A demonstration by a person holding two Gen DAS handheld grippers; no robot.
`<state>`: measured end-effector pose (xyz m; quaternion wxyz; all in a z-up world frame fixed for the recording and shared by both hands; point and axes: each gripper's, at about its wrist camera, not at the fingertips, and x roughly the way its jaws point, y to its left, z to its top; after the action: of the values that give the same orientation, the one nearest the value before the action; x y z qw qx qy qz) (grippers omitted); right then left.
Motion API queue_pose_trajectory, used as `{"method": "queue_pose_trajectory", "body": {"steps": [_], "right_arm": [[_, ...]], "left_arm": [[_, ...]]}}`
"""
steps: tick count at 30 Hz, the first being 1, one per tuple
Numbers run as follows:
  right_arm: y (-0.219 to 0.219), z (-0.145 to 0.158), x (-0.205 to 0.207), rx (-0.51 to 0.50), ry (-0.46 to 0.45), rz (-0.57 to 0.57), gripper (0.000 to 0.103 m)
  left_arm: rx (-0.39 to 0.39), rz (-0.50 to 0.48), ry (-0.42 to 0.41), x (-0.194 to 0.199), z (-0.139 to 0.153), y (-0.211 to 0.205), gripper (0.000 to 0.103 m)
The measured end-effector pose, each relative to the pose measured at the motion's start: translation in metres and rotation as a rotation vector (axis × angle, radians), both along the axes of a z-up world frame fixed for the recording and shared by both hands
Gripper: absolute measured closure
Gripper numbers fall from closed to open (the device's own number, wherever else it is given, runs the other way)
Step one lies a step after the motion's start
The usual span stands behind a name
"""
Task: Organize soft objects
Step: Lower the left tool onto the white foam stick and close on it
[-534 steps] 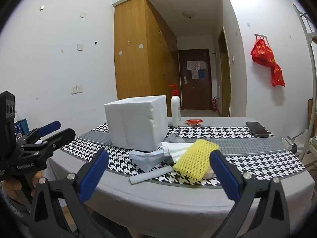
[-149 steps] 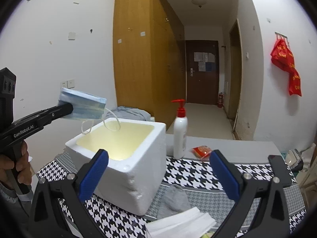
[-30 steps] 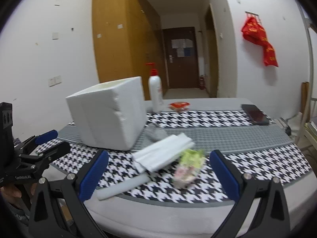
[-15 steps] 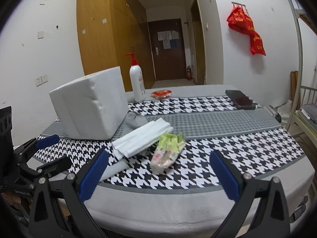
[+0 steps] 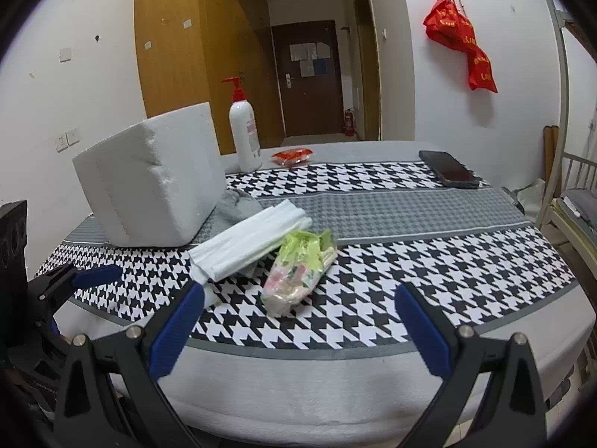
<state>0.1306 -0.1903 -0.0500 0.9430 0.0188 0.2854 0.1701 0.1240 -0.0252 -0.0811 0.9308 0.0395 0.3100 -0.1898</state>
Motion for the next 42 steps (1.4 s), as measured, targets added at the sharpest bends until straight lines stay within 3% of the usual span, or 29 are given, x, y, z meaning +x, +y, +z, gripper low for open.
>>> {"method": "queue_pose_trajectory", "body": {"steps": [5, 10, 20, 26, 29, 32, 42], "right_arm": [[0.0, -0.002, 0.001, 0.005, 0.006, 0.006, 0.0], [0.001, -0.006, 0.006, 0.004, 0.019, 0.008, 0.0], [0.0, -0.015, 0.013, 0.024, 0.048, 0.013, 0.0], [0.003, -0.019, 0.018, 0.03, 0.061, 0.019, 0.0], [0.007, -0.022, 0.02, 0.035, 0.07, 0.028, 0.0], [0.011, -0.024, 0.023, 0.03, 0.077, 0.032, 0.0], [0.016, -0.028, 0.036, 0.023, 0.1, 0.01, 0.0]], "left_arm": [[0.016, 0.008, 0.029, 0.006, -0.006, -0.001, 0.003], [0.038, 0.006, 0.057, 0.013, -0.012, -0.004, 0.019], [0.089, -0.015, 0.072, 0.015, -0.022, -0.01, 0.033], [0.098, -0.043, 0.07, 0.014, -0.02, -0.011, 0.056], [0.102, -0.077, 0.08, 0.013, -0.019, -0.015, 0.075], [0.11, -0.079, 0.072, 0.012, -0.019, -0.017, 0.08], [0.072, -0.074, 0.063, 0.011, -0.018, -0.005, 0.081]]}}
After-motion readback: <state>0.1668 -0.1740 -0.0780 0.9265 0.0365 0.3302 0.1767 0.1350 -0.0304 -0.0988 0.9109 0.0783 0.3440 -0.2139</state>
